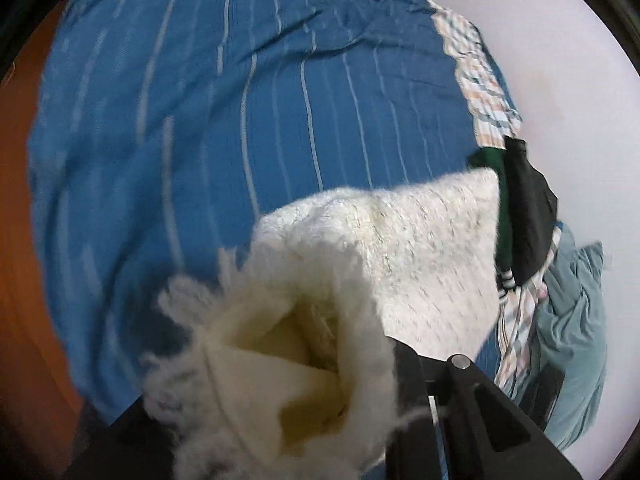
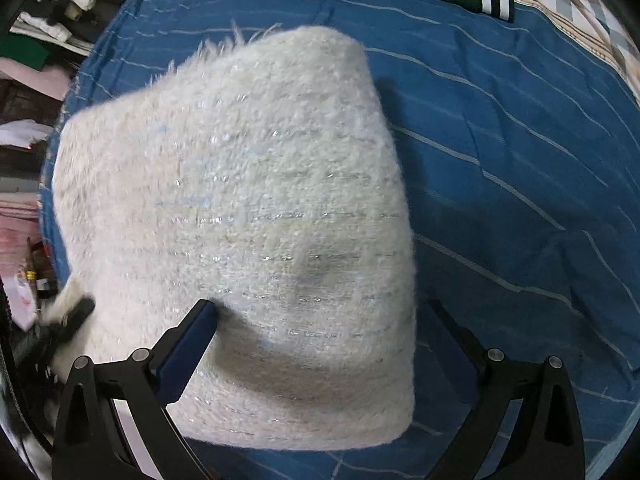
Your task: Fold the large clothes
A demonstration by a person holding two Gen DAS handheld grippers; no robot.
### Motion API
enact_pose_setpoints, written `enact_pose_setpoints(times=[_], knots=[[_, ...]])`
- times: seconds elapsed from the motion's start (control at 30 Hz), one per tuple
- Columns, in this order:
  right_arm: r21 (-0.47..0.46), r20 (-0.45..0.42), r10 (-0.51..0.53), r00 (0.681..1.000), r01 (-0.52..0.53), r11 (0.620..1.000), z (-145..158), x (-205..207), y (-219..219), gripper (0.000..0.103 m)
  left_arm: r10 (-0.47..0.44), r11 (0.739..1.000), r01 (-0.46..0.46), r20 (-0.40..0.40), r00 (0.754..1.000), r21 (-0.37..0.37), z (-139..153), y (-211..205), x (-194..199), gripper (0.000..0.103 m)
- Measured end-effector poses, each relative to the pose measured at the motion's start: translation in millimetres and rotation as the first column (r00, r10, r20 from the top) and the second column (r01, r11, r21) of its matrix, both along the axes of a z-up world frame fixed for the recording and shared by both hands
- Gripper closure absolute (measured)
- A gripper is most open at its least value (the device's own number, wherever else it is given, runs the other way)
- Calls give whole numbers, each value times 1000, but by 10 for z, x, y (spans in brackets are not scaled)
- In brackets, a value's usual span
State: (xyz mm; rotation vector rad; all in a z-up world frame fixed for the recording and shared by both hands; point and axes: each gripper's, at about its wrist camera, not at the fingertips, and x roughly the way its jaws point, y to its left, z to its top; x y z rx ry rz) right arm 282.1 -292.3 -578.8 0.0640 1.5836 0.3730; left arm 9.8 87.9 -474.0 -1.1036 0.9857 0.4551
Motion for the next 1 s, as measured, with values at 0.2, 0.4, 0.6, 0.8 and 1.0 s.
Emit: enact_pose_setpoints(times=[0.2,0.4,0.6,0.8,1.0], knots=[[194,-8,-29,1000,30,980,193,148,-291,1,9,1000,-11,-73,997,-26,-408,96,-183,88],[423,-169,43,985,34,906,-389,550,-606,1,-9,999,7,-34,999,-53,-625,179,-109,81],[701,-375,232,897,111,705,-1135,622,-322,0,-21,995,22,13,1000,-100,-670,226,-12,76],[723,-341,271,900,67,687,-1121,660,29,4,-78,997,77,10,997,3,-412,175,68,80],[738,-300,186,936,104,667,-824,660,-88,41,-129,988,126,35,991,85,82,271,185,83]])
